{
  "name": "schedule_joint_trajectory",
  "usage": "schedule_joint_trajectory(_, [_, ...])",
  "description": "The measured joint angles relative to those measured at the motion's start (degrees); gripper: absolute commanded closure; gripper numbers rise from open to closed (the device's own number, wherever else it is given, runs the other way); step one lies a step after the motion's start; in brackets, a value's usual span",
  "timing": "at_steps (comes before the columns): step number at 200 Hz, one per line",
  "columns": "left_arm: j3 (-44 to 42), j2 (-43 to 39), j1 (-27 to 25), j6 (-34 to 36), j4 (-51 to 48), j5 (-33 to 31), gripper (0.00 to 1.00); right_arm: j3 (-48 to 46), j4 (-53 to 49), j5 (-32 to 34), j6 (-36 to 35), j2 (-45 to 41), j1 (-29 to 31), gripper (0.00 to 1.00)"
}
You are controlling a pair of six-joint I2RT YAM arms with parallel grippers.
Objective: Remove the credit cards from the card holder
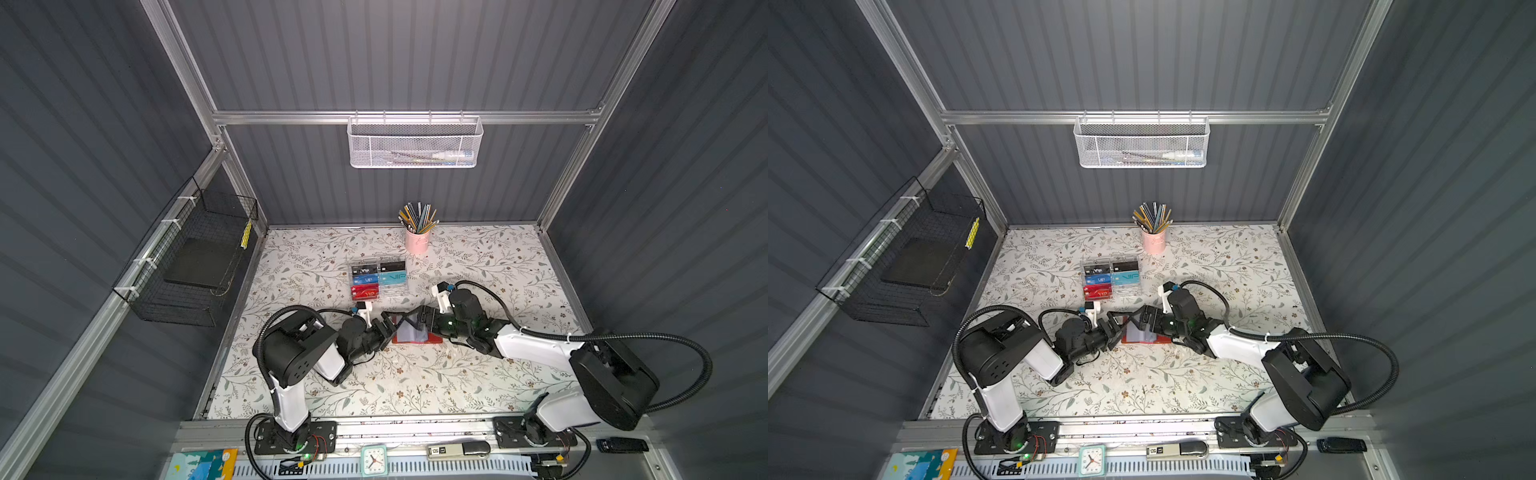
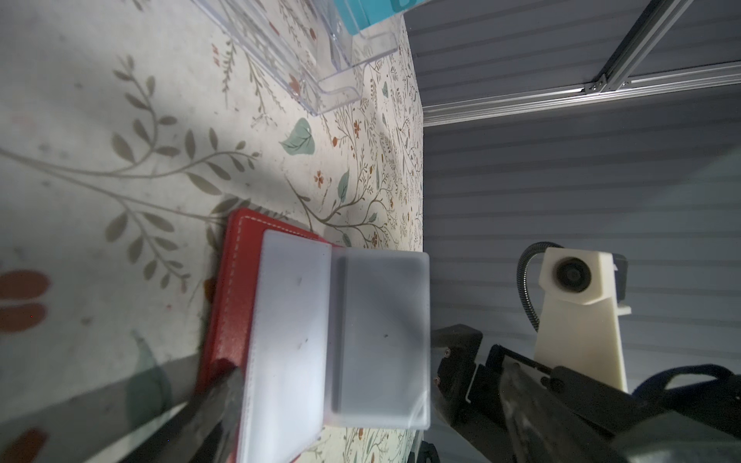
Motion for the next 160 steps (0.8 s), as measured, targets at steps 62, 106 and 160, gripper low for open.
schedule_joint_trajectory(62, [-0.02, -0.02, 0.0, 0.0, -0.07, 0.0, 0.0, 0.33, 1.66, -2.03, 0.85, 0.66, 0.33, 0.01])
schedule_joint_trajectory(106, [-0.02, -0.15, 0.0, 0.02, -0.31, 0.0, 0.0, 0.35, 2.12, -2.19, 1.03, 1.79, 0.37, 0.01])
schedule_joint_trajectory(160, [-0.02, -0.42, 0.0, 0.02, -0.74, 0.0, 0.0, -1.01, 2.43, -2.01, 0.98, 1.51, -0.33, 0.01])
